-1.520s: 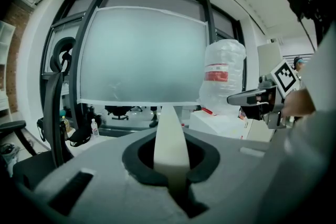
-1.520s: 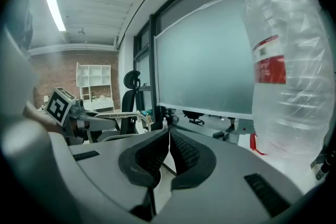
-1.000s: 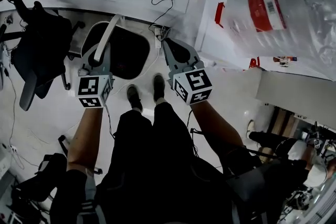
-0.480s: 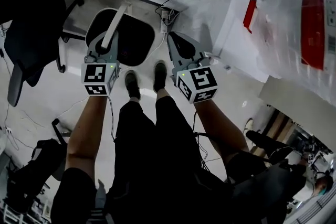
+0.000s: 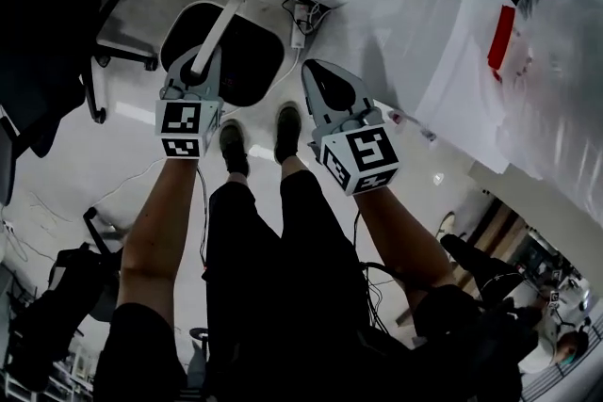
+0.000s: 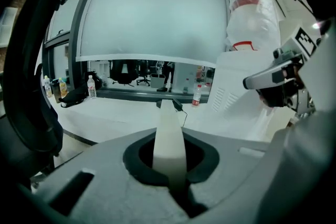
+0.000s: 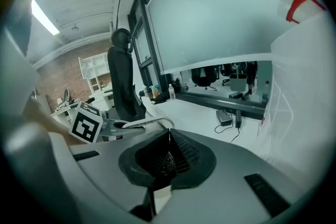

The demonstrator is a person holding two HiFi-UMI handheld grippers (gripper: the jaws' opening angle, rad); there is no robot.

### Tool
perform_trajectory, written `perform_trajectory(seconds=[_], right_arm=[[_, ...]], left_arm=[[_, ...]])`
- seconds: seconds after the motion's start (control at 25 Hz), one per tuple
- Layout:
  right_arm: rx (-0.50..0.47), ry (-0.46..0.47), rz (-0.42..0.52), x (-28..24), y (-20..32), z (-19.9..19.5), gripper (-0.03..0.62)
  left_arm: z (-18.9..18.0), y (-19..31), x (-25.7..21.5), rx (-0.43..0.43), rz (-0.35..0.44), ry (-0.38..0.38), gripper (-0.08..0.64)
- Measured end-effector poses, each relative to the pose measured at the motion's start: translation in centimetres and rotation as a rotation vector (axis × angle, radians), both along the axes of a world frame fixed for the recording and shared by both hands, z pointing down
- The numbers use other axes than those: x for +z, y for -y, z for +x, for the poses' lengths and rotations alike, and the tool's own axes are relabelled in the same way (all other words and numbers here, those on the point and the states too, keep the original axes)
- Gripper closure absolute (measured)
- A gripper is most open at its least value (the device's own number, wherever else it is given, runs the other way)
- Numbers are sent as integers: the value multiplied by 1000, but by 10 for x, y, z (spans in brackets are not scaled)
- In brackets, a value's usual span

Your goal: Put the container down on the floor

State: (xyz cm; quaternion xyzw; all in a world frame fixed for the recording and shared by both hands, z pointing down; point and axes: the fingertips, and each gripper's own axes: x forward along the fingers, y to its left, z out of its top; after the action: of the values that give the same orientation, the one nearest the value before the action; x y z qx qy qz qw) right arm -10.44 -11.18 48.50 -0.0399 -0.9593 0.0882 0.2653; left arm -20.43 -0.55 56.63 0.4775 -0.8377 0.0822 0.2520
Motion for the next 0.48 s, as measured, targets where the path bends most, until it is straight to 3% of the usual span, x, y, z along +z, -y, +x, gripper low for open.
perform_trajectory(seconds=[0.48], right_arm=[[-25, -34, -12, 72, 12, -15, 583]], left_arm=[[-5, 20, 99, -8, -42, -26, 549]])
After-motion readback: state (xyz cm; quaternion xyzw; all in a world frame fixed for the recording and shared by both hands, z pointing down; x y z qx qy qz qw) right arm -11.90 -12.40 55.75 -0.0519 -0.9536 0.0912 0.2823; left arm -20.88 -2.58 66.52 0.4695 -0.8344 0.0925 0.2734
